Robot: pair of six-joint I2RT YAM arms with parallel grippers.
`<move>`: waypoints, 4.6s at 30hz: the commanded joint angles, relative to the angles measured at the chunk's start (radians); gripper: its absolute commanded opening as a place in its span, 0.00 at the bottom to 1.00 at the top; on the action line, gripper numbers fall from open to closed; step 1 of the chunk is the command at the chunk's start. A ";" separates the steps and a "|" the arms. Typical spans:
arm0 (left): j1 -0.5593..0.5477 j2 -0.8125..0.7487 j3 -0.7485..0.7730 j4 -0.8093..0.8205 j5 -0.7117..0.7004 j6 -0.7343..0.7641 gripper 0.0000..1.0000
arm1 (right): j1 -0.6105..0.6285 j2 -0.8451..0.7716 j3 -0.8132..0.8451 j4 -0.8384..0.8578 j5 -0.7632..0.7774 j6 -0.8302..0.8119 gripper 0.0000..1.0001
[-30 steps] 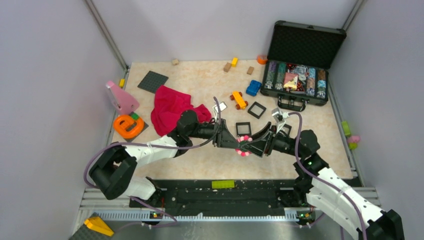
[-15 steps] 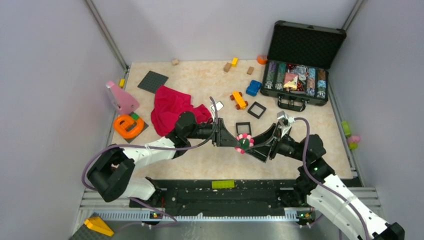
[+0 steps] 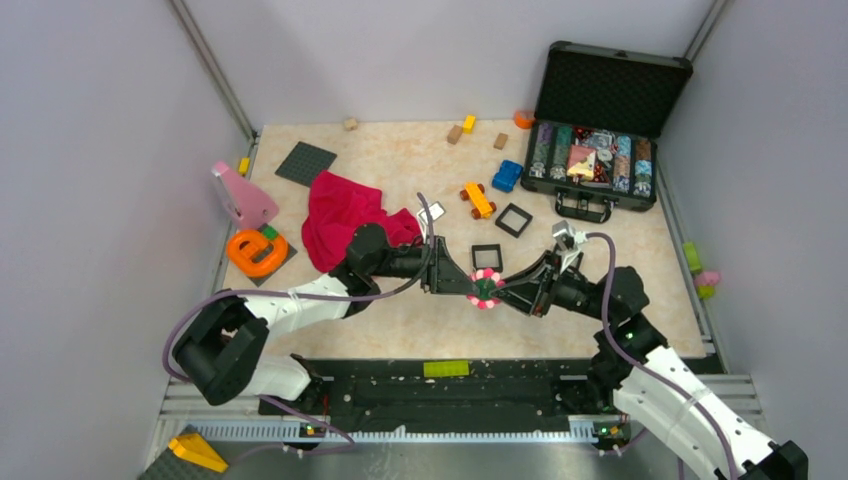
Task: Remove the brooch from the garment
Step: Close the brooch.
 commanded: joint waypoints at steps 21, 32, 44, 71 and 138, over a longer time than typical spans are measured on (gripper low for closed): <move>0.002 -0.033 -0.009 0.031 -0.030 0.018 0.36 | -0.019 0.097 0.021 0.053 -0.028 0.121 0.00; 0.002 -0.036 -0.011 -0.025 0.013 0.052 0.38 | -0.073 0.139 0.008 0.100 -0.068 0.171 0.00; 0.002 -0.030 0.008 -0.075 0.029 0.086 0.30 | -0.081 0.163 0.010 0.110 -0.078 0.178 0.00; 0.212 0.442 -0.122 0.780 -0.023 -0.376 0.00 | 0.028 0.221 -0.274 0.330 0.280 -0.062 0.22; 0.196 0.615 -0.032 0.790 -0.126 -0.329 0.00 | 0.191 0.668 -0.129 0.785 0.455 -0.008 0.00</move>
